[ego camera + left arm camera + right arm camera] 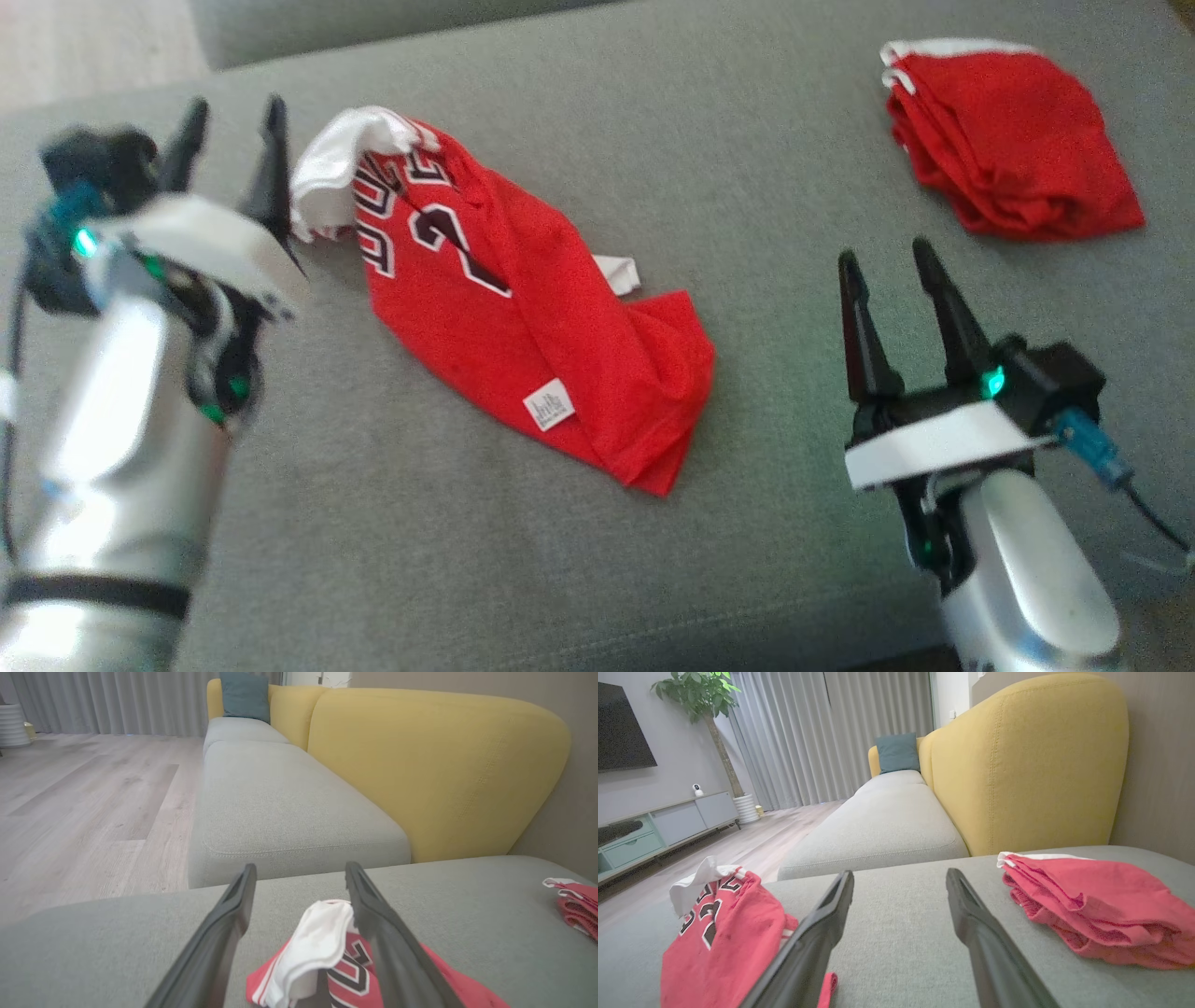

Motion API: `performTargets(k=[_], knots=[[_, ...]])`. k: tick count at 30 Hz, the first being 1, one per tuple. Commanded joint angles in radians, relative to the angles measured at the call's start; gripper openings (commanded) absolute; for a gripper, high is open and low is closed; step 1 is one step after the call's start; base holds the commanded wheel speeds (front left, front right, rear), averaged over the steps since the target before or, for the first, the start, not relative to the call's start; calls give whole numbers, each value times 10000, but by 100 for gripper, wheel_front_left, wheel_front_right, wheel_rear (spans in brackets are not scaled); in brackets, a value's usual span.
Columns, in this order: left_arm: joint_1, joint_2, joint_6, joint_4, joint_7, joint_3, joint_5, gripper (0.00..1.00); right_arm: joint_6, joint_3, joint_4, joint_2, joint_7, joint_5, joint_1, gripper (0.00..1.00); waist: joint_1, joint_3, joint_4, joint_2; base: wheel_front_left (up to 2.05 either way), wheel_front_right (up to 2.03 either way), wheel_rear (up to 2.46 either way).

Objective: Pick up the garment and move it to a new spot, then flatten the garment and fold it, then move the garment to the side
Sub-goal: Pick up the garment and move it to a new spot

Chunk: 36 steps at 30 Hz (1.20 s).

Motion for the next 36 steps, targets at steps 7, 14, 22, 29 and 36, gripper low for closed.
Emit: performTargets(k=[7, 14, 22, 29, 36], knots=[[2600, -288, 526, -2140, -962, 259, -227, 100, 65, 69, 18, -10, -102, -370, 711, 100, 0, -1375, 1204, -1, 0, 0, 0], [5271, -545, 1421, -4325, -1193, 519, -68, 100, 65, -60, -28, -10, 11, -560, 1272, 100, 0, -1902, 1743, -1, 0, 0, 0], [7255, -869, 2036, -6083, -1226, 881, 364, 100, 65, -54, -202, -10, 6, -545, 1795, 100, 0, -2058, 1947, -1, 0, 0, 0], [8149, -1192, 2068, -6817, -1228, 1091, 827, 100, 65, -52, -284, -10, -24, -478, 1977, 100, 0, -2033, 1966, -1, 0, 0, 0], [8277, -1465, 1885, -6762, -1229, 1210, 1026, 100, 65, 2, -215, -10, -42, -446, 1931, 100, 0, -2005, 1936, -1, 0, 0, 0]])
